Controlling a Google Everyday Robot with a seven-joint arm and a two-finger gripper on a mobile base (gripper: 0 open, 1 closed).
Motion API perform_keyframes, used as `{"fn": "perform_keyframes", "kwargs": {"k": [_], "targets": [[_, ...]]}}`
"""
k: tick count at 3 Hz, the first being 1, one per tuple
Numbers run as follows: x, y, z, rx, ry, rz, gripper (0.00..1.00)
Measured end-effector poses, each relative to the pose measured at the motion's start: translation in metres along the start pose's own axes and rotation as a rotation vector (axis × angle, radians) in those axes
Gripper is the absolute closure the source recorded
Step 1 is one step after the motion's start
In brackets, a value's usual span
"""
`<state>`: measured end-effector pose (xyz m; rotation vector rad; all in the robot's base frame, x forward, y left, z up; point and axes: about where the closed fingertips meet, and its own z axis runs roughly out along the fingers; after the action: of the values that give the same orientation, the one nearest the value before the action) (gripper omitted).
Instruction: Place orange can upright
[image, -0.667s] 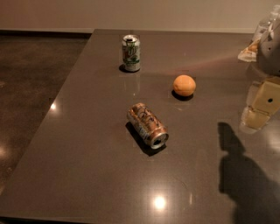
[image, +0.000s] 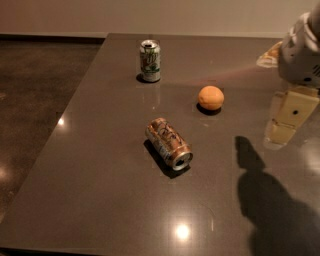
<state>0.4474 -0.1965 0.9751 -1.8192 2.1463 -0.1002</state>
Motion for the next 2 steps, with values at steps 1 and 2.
{"fn": "perform_keyframes", "kwargs": {"k": [1, 2], "targets": [[-0.034, -0.005, 0.014, 0.005, -0.04, -0.19, 0.0], [-0.055, -0.007, 0.023, 0.0, -0.079, -0.38, 0.0]]}}
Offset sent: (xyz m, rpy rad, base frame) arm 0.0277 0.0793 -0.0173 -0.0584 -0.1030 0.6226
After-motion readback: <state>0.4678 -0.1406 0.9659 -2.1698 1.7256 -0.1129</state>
